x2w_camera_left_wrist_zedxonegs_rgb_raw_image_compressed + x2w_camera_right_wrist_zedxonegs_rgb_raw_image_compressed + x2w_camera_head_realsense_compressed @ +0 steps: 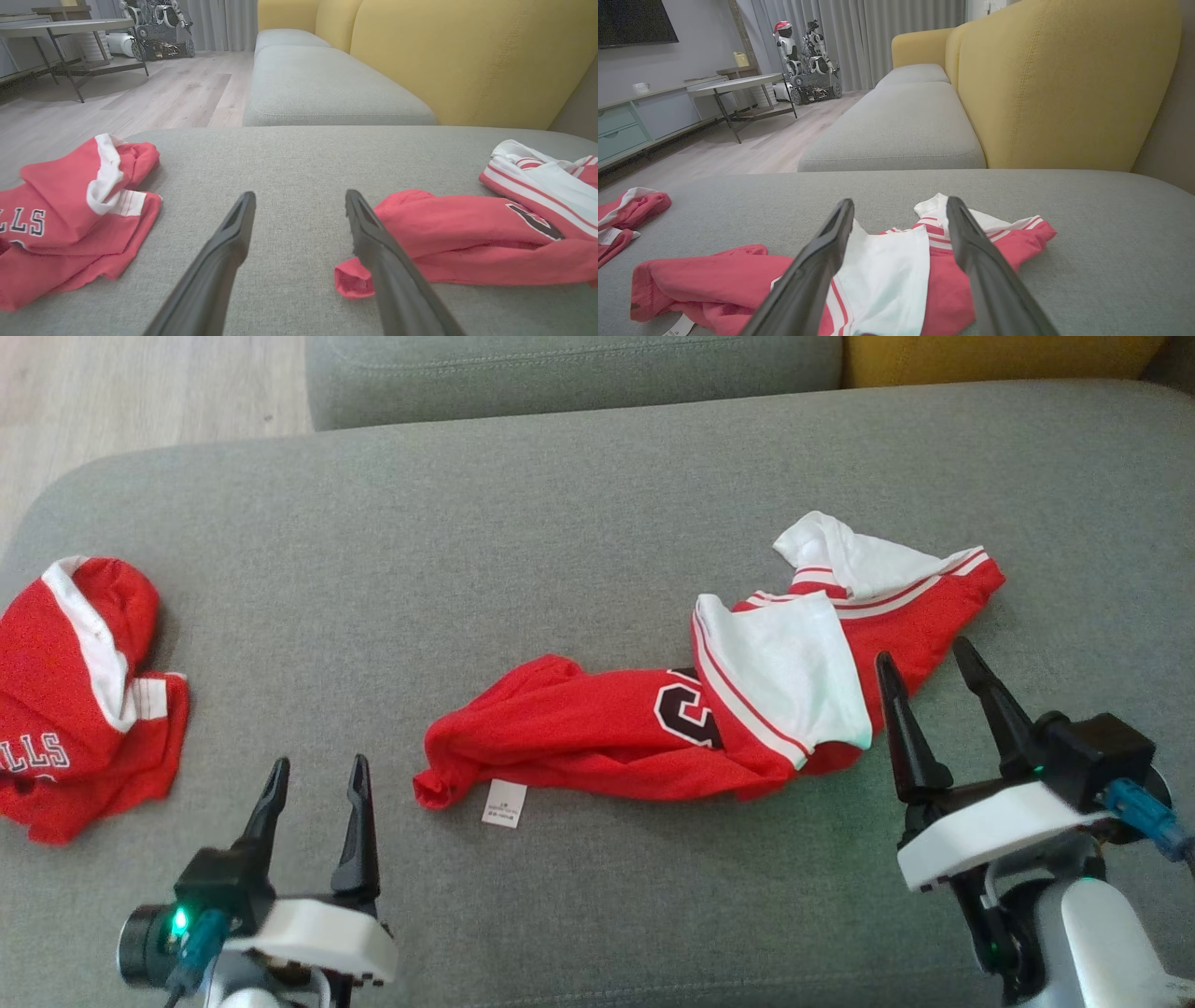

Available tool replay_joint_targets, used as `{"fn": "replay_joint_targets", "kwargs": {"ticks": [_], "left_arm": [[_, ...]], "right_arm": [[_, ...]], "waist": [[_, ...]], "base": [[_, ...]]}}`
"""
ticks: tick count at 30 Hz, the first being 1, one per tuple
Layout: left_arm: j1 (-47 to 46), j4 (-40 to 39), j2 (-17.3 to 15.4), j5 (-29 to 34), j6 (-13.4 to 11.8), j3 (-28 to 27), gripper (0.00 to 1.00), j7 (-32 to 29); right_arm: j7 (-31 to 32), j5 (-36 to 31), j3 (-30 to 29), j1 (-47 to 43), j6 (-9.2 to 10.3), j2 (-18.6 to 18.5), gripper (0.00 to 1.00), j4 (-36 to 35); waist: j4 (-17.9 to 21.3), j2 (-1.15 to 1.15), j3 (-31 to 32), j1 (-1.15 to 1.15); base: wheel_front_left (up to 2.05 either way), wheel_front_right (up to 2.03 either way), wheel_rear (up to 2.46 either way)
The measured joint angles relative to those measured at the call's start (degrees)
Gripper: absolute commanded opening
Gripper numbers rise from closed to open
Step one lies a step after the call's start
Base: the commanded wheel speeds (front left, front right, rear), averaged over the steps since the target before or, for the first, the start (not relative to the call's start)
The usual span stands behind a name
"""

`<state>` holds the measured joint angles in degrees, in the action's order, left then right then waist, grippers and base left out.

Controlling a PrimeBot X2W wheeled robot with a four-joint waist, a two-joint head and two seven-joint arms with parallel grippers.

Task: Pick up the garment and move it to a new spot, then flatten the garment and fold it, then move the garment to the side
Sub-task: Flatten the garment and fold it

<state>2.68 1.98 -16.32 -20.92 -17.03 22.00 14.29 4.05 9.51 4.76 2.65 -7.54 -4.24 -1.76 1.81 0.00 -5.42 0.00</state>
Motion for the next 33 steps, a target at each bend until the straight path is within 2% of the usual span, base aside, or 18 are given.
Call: {"fn": "replay_joint_targets", "kwargs": {"ticks": [5, 13, 22, 23, 24, 29, 33], "left_arm": [[-2.4, 1.2, 0.2, 0.0, 1.9, 1.7, 1.00, -0.1], [-4.5, 7.0, 3.1, -1.0, 6.5, 7.3, 1.00, -2.4], [-8.1, 15.1, 5.1, -3.6, 8.7, 8.2, 1.00, -3.6], [-8.6, 15.5, 5.2, -3.9, 9.1, 8.1, 0.75, -3.6], [-9.1, 16.1, 5.4, -4.1, 9.3, 8.0, 0.00, -3.6], [-11.0, 16.9, 5.4, -5.0, 10.0, 6.7, 0.00, -2.7], [-11.5, 14.7, 5.4, -5.7, 10.1, 5.2, 0.00, -1.7]], "right_arm": [[0.0, 0.0, 0.1, 0.0, 0.01, 0.0, 1.00, 0.0], [-0.1, 0.1, 0.6, 0.2, 0.00, 0.1, 1.00, 0.2], [-0.6, 0.6, 0.6, 0.3, 0.00, 0.1, 1.00, 0.8], [-0.6, 0.6, 0.6, 0.3, 0.00, 0.1, 1.00, 0.8], [-0.6, 0.6, 0.6, 0.4, 0.00, 0.1, 1.00, 0.8], [-0.8, 0.6, 0.6, 0.5, 0.00, 0.1, 1.00, 0.9], [-0.9, 0.6, 0.3, 0.6, 0.00, 0.1, 1.00, 0.9]], "waist": [[0.2, 0.00, -0.6, 0.00], [1.0, 0.00, -2.1, 0.00], [1.8, 0.00, -3.7, 0.00], [1.8, 0.00, -3.9, 0.00], [1.9, 0.00, -4.0, 0.00], [2.1, 0.00, -4.6, 0.00], [2.1, 0.00, -5.2, 0.00]], "base": [[0.00, 0.00, 0.00], [0.00, 0.00, 0.00], [0.00, 0.00, 0.00], [0.00, 0.00, 0.00], [0.00, 0.00, 0.00], [0.00, 0.00, 0.00], [0.00, 0.00, 0.00]]}}
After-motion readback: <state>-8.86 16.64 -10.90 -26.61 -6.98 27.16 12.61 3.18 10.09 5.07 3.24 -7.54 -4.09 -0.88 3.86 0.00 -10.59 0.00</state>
